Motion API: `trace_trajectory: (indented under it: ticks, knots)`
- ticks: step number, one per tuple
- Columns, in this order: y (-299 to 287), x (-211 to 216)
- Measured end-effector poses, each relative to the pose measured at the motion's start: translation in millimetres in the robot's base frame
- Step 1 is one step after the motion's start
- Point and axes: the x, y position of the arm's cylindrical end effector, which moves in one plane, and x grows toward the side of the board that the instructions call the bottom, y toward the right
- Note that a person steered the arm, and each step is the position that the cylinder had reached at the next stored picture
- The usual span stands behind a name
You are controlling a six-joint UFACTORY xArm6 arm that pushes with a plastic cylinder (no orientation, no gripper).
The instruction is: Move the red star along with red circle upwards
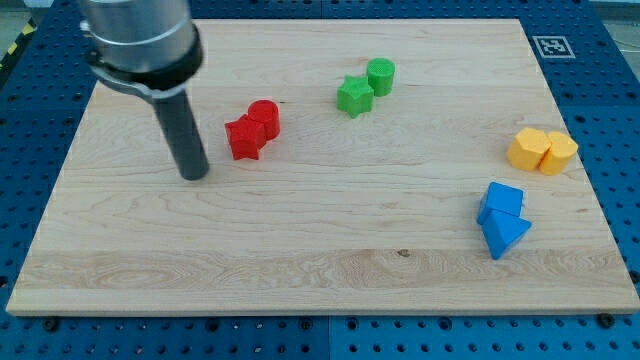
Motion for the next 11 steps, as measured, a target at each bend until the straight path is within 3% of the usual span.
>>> trace_trajectory:
  ticks: [2,3,6,8,9,11]
  knots:
    - [-27.0,-58.6]
    - [-14.8,-63.8]
    - [10.8,-21.6]
    - [61.2,-44.5]
    - [52.9,-10.9]
    - [103.9,5.5]
